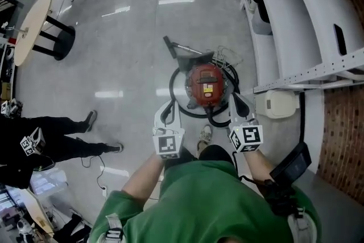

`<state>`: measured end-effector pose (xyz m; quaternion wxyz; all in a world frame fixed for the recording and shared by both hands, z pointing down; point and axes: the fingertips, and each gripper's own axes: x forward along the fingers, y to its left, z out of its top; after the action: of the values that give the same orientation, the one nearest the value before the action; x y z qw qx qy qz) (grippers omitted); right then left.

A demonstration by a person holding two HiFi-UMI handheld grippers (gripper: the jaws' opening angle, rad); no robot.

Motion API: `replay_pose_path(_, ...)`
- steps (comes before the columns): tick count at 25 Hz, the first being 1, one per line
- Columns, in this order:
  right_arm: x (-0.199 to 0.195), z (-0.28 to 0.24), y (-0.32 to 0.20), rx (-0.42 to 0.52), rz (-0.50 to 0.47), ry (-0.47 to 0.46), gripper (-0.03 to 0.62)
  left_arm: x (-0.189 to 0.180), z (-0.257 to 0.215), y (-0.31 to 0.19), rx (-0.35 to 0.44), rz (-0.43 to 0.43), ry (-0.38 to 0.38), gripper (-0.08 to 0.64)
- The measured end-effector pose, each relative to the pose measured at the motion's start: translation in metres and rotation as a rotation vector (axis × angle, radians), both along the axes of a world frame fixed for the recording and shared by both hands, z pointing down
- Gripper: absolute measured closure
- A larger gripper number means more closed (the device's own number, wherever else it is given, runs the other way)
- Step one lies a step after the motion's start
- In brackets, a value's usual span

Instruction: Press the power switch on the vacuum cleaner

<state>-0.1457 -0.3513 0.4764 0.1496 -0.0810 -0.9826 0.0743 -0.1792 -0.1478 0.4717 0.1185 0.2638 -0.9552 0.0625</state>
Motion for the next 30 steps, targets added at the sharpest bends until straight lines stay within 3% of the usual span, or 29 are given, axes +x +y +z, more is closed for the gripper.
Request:
replay_pose_path(14, -0.033, 0.081, 0.003, 0.002, -0.061, 0.136, 0.588, -0.020, 0.079, -0.001, -0.089, -0.039, 0.132, 0.554)
replay_pose_path(30, -0.040, 0.209, 0.015, -0.004, -0.106, 0.311, 0.588, -0.024, 0.198, -0.020, -0.144, 0.004, 0.308, 0.553)
